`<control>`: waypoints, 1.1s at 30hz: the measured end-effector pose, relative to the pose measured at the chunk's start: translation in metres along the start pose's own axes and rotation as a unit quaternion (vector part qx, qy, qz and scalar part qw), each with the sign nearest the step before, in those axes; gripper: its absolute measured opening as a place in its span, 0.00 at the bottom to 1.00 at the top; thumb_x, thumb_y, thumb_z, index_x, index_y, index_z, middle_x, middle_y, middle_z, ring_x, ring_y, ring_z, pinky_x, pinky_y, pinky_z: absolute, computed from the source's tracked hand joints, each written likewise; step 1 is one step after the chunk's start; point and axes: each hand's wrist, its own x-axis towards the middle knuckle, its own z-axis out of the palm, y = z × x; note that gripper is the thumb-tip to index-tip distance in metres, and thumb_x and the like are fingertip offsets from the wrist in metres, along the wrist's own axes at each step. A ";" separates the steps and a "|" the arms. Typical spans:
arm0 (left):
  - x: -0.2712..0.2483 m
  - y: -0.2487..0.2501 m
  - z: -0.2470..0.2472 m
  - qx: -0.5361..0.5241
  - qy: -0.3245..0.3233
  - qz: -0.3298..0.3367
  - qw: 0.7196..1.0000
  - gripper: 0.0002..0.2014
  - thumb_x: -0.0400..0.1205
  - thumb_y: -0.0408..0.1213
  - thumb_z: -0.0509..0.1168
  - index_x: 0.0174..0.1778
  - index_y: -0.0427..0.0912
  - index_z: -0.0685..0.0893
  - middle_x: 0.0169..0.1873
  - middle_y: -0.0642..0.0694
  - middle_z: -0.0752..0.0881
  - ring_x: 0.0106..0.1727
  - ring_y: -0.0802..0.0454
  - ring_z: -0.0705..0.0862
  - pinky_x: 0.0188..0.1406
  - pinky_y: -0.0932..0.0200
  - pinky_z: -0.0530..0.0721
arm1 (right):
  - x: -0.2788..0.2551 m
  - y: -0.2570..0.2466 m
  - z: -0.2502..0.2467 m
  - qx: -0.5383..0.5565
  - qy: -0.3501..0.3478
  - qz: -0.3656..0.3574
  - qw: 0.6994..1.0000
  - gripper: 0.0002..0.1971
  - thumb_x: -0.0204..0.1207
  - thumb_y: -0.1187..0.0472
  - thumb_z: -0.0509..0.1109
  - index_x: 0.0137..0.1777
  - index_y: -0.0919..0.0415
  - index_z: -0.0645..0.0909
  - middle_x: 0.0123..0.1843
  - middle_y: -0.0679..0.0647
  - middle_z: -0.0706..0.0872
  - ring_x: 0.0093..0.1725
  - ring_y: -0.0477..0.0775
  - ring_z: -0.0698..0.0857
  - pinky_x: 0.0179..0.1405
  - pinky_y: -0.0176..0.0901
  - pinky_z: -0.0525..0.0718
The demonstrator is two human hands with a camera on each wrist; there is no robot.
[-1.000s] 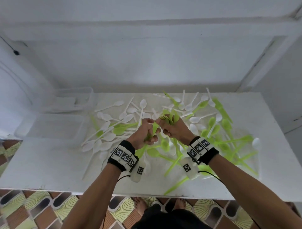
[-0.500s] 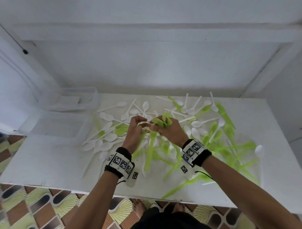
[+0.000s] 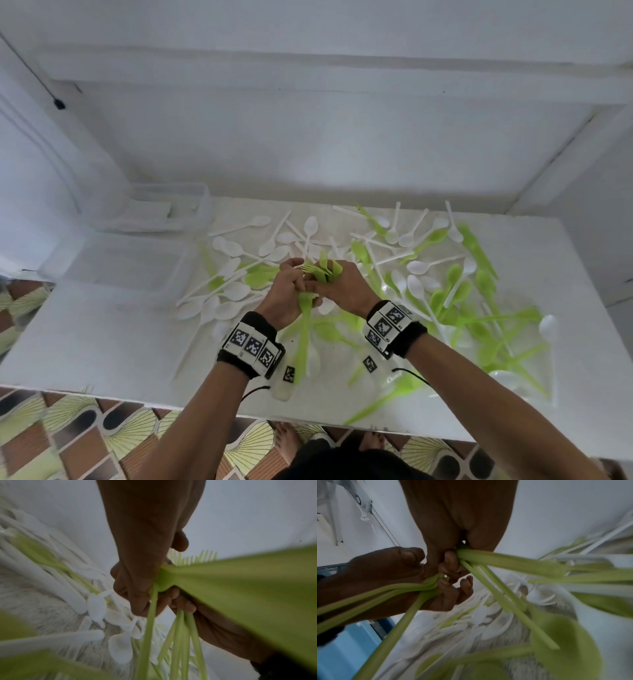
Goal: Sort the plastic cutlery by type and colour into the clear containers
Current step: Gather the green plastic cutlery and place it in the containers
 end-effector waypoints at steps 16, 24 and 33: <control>0.011 0.001 -0.023 0.296 -0.164 -0.159 0.928 0.12 0.91 0.40 0.53 0.49 0.42 0.79 0.26 0.53 0.68 0.22 0.58 0.61 0.20 0.64 0.55 | -0.016 0.018 0.008 0.127 0.115 0.108 0.979 0.17 0.79 0.47 0.76 0.45 0.63 0.86 0.28 0.54 0.84 0.26 0.50 0.81 0.31 0.37 0.78; 0.017 -0.015 0.007 0.220 -0.072 -0.123 0.965 0.03 0.85 0.30 0.56 0.48 0.42 0.72 0.33 0.47 0.77 0.29 0.53 0.70 0.23 0.62 0.63 | -0.016 0.032 0.007 0.253 0.176 0.191 0.932 0.03 0.87 0.61 0.61 0.52 0.60 0.73 0.38 0.55 0.76 0.32 0.50 0.76 0.26 0.39 0.75; 0.005 -0.048 0.051 0.299 -0.061 -0.077 0.949 0.11 0.89 0.42 0.63 0.55 0.42 0.66 0.37 0.45 0.73 0.31 0.54 0.73 0.27 0.61 0.70 | -0.034 0.049 -0.042 0.332 0.193 0.187 0.904 0.08 0.77 0.60 0.79 0.46 0.65 0.87 0.35 0.54 0.85 0.27 0.47 0.78 0.26 0.37 0.76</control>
